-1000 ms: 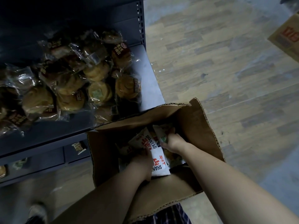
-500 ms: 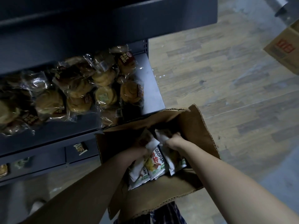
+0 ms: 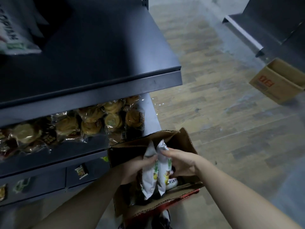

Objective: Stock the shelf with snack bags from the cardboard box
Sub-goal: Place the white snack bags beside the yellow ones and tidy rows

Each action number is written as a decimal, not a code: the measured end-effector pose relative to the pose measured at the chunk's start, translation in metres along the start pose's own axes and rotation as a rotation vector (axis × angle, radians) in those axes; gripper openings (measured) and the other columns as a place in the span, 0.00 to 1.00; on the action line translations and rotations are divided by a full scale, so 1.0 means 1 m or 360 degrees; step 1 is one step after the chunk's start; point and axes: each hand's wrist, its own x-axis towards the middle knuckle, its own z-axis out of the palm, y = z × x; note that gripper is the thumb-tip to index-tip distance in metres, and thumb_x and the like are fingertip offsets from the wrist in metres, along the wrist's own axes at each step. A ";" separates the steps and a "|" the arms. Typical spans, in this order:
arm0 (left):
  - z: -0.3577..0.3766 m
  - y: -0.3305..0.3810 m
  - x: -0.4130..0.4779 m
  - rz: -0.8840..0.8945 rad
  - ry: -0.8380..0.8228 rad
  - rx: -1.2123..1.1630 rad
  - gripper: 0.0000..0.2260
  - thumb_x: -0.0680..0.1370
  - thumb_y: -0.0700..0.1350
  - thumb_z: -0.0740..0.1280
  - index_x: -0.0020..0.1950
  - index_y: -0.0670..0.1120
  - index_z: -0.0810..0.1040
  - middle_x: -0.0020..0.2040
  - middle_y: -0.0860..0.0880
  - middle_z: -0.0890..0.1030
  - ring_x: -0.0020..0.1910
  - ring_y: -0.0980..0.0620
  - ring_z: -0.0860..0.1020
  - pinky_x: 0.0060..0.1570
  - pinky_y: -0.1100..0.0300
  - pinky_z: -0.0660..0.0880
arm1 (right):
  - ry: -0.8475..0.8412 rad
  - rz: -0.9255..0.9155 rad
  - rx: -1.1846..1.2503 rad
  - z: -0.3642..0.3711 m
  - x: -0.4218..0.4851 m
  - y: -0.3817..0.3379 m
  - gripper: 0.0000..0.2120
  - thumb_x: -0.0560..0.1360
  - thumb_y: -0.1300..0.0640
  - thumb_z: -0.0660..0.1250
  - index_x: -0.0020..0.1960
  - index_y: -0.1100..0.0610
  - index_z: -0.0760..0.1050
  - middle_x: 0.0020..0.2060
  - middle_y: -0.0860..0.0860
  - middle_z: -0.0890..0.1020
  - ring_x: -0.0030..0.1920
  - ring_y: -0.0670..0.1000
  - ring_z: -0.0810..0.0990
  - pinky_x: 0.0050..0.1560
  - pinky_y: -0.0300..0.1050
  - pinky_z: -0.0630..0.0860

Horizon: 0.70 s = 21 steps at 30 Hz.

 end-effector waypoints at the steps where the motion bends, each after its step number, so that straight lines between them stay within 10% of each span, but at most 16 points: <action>1: 0.004 0.006 -0.005 0.0025 -0.0025 -0.0057 0.16 0.80 0.49 0.63 0.66 0.43 0.76 0.62 0.43 0.79 0.62 0.45 0.77 0.61 0.53 0.74 | -0.0009 -0.0019 0.0017 0.002 -0.007 -0.004 0.31 0.69 0.40 0.71 0.69 0.49 0.70 0.64 0.54 0.78 0.66 0.58 0.75 0.67 0.65 0.65; 6: 0.024 0.027 -0.014 0.0293 0.0058 -0.0120 0.23 0.77 0.57 0.64 0.67 0.44 0.75 0.63 0.40 0.77 0.64 0.42 0.75 0.68 0.47 0.67 | 0.0031 -0.0050 0.0117 0.018 -0.034 -0.023 0.45 0.62 0.29 0.69 0.70 0.55 0.70 0.64 0.57 0.78 0.66 0.58 0.75 0.66 0.60 0.69; 16: 0.054 0.048 -0.054 0.0591 0.0479 0.0263 0.14 0.78 0.50 0.63 0.57 0.44 0.81 0.54 0.46 0.83 0.55 0.49 0.81 0.62 0.52 0.73 | 0.0694 -0.0471 -0.0087 0.069 -0.063 -0.046 0.27 0.74 0.34 0.61 0.56 0.55 0.79 0.48 0.55 0.85 0.50 0.54 0.84 0.58 0.50 0.77; 21: 0.073 0.059 -0.083 0.0726 0.0715 0.0492 0.23 0.71 0.60 0.61 0.60 0.51 0.78 0.58 0.52 0.81 0.60 0.52 0.77 0.66 0.52 0.70 | 0.0689 -0.0615 -0.0398 0.094 -0.079 -0.060 0.35 0.72 0.28 0.56 0.65 0.53 0.74 0.60 0.52 0.80 0.59 0.50 0.79 0.65 0.49 0.72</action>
